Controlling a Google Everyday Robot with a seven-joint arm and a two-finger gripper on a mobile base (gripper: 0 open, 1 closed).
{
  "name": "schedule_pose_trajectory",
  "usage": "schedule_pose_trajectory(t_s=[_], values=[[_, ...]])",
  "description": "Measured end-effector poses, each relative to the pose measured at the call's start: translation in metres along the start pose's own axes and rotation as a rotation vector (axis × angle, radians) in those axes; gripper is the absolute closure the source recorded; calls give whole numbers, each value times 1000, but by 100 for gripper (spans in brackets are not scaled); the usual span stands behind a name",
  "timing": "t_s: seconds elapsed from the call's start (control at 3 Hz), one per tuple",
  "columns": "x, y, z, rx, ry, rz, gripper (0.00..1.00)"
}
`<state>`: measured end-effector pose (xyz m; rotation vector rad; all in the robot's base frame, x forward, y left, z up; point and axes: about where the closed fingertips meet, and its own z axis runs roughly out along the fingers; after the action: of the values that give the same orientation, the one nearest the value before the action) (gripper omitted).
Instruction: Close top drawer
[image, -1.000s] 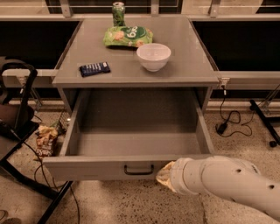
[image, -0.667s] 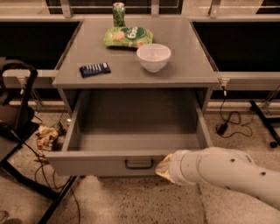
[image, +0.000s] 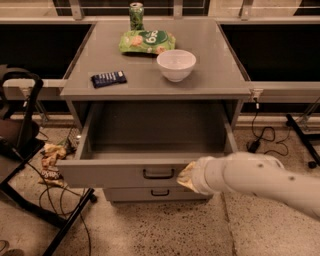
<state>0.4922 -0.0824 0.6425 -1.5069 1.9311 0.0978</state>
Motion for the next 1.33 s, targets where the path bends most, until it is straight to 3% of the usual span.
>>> schedule_pose_trajectory(t_s=[1.33], values=[[-21,-116,40,65,-48,-71,100]])
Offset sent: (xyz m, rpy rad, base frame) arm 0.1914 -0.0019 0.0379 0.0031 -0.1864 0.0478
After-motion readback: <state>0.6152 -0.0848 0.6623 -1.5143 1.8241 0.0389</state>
